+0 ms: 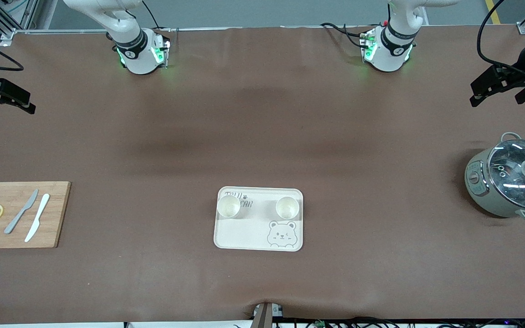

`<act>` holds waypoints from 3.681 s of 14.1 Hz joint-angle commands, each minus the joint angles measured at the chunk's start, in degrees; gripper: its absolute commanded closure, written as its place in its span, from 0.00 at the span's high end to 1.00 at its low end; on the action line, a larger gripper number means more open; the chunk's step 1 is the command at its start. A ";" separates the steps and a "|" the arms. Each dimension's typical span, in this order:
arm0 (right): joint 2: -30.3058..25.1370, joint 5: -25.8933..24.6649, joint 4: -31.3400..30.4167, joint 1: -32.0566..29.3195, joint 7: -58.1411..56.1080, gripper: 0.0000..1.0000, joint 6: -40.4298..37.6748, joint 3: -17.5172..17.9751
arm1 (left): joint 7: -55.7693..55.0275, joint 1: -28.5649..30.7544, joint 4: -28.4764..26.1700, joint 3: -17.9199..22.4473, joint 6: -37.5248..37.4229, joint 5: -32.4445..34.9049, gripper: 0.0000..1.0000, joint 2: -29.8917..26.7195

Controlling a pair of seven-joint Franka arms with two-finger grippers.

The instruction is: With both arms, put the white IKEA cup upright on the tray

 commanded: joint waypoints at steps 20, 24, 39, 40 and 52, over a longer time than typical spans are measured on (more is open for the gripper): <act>-0.37 -1.10 0.17 -0.42 0.37 1.00 -1.03 0.28 | 0.89 0.89 -0.31 0.30 0.55 -1.80 1.00 -0.21; -0.37 -1.01 0.17 -0.42 0.37 1.00 -1.03 0.28 | 0.89 0.72 -0.22 0.30 1.17 -1.80 1.00 0.40; -0.37 -1.01 0.17 -0.25 0.46 1.00 -1.82 0.28 | 0.71 1.16 1.17 0.39 1.35 -1.71 1.00 1.54; -0.37 -1.01 0.17 -0.25 0.46 1.00 -1.82 0.28 | 0.88 1.16 1.01 0.39 0.57 -1.88 1.00 1.54; -0.37 -0.83 0.17 -0.07 0.46 1.00 -2.26 0.37 | 0.54 0.98 1.18 0.03 -0.76 -1.97 1.00 1.37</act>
